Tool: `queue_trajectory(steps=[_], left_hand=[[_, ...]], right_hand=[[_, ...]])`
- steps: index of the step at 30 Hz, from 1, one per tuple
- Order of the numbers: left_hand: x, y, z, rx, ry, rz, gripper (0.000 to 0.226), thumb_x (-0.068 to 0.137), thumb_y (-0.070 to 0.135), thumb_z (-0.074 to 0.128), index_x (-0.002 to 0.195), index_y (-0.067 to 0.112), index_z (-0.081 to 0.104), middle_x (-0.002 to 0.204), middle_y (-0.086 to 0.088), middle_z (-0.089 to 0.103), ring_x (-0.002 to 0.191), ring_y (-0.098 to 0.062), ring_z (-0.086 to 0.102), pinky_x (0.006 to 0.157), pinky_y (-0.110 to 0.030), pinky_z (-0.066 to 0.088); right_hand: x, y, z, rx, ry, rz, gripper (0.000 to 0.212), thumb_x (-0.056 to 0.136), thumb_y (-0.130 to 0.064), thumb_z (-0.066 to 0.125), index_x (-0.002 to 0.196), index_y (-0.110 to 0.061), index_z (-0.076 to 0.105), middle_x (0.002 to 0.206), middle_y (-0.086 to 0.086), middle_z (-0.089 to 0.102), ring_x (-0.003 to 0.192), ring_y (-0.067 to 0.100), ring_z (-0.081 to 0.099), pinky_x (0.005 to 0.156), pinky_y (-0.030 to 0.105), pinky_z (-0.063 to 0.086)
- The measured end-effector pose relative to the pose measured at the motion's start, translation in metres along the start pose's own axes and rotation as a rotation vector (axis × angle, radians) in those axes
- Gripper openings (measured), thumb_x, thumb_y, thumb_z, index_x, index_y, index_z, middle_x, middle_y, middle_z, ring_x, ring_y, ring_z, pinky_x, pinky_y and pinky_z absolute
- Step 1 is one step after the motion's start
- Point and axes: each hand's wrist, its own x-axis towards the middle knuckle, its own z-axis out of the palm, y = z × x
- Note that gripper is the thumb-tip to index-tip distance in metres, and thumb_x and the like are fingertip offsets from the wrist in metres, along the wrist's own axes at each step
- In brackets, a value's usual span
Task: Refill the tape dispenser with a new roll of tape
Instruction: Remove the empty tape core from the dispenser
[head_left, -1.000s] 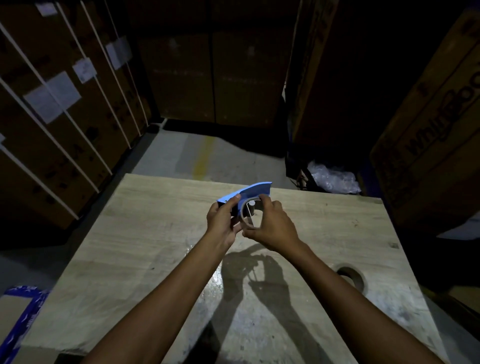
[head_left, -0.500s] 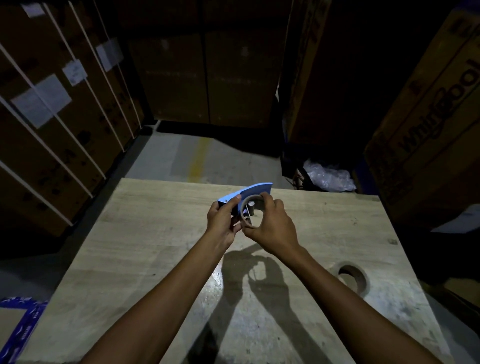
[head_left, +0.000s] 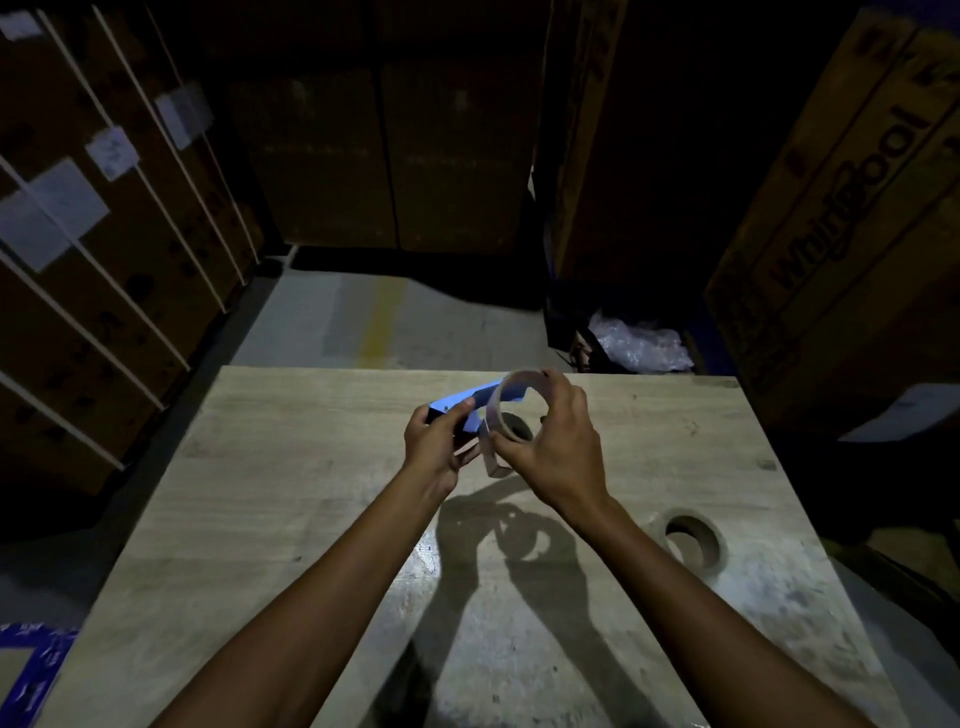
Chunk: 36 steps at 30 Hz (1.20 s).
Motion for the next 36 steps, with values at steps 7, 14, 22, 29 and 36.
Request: queue_trajectory(steps=[7, 14, 22, 29, 36], left_hand=[[0.002, -0.015, -0.005, -0.097, 0.034, -0.07, 0.026, 0.088, 0.009, 0.072, 0.109, 0.01, 0.057, 0.097, -0.011, 0.064, 0.094, -0.038, 0.067, 0.075, -0.049, 0.059], [0.006, -0.028, -0.009, -0.121, 0.097, -0.106, 0.02, 0.087, 0.011, 0.073, 0.099, 0.013, 0.058, 0.096, -0.012, 0.063, 0.084, -0.034, 0.065, 0.078, -0.051, 0.058], [0.006, -0.036, -0.008, -0.11, 0.136, -0.071, 0.028, 0.091, 0.02, 0.07, 0.115, 0.013, 0.059, 0.112, -0.013, 0.061, 0.095, -0.036, 0.066, 0.074, -0.047, 0.058], [0.01, -0.043, -0.016, -0.11, 0.18, -0.072, 0.029, 0.091, 0.018, 0.07, 0.117, 0.013, 0.058, 0.12, -0.014, 0.061, 0.101, -0.037, 0.067, 0.073, -0.046, 0.057], [0.01, -0.047, -0.023, -0.094, 0.19, -0.07, 0.024, 0.091, 0.016, 0.069, 0.113, 0.012, 0.058, 0.115, -0.013, 0.06, 0.1, -0.037, 0.067, 0.072, -0.046, 0.058]], right_hand=[[-0.001, 0.06, -0.003, -0.015, 0.003, 0.222, 0.094, 0.069, -0.043, 0.081, 0.145, -0.022, 0.03, 0.135, 0.008, 0.044, 0.112, 0.024, 0.055, 0.082, 0.032, 0.048], [0.008, 0.131, 0.004, -0.076, -0.058, 0.396, 0.096, 0.07, -0.03, 0.084, 0.146, -0.027, 0.026, 0.136, 0.016, 0.037, 0.102, 0.036, 0.062, 0.087, 0.039, 0.053], [0.019, 0.181, 0.024, -0.247, -0.231, 0.446, 0.103, 0.069, -0.046, 0.082, 0.151, -0.024, 0.023, 0.129, 0.017, 0.05, 0.105, 0.037, 0.062, 0.085, 0.039, 0.052], [0.022, 0.209, 0.044, -0.22, -0.309, 0.456, 0.088, 0.072, -0.043, 0.079, 0.143, -0.028, 0.029, 0.13, 0.014, 0.048, 0.095, 0.031, 0.064, 0.081, 0.04, 0.058], [0.016, 0.22, 0.05, -0.271, -0.383, 0.472, 0.097, 0.081, -0.033, 0.076, 0.154, -0.023, 0.013, 0.138, 0.022, 0.036, 0.101, 0.04, 0.063, 0.09, 0.042, 0.053]])
